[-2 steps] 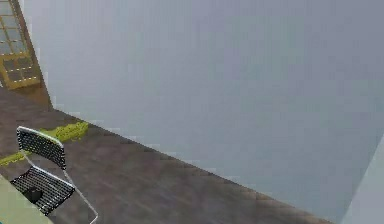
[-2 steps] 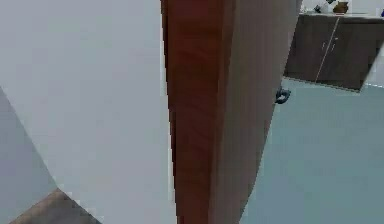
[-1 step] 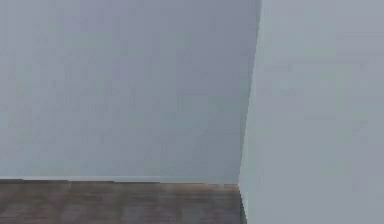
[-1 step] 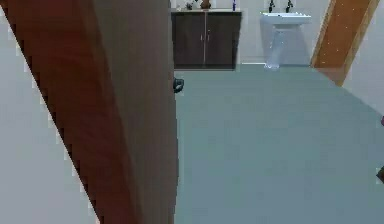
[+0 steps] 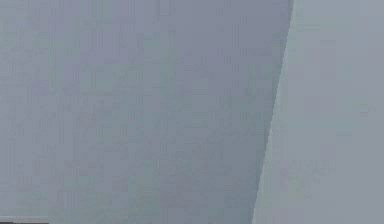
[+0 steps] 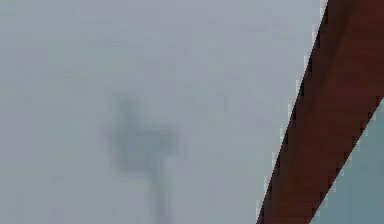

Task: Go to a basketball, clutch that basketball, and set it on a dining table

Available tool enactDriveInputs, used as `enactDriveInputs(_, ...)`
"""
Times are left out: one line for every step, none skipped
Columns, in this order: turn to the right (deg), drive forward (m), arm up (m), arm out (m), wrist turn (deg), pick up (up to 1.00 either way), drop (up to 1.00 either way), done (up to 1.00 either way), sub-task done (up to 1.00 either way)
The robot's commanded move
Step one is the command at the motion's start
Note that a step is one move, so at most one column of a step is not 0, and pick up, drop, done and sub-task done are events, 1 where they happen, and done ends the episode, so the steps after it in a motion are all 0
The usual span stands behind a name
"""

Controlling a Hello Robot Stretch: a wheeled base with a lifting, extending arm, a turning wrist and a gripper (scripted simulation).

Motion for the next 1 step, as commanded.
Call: enactDriveInputs(-45.0,0.0,0.0,0.0,0.0,0.0,0.0,0.0,0.0)
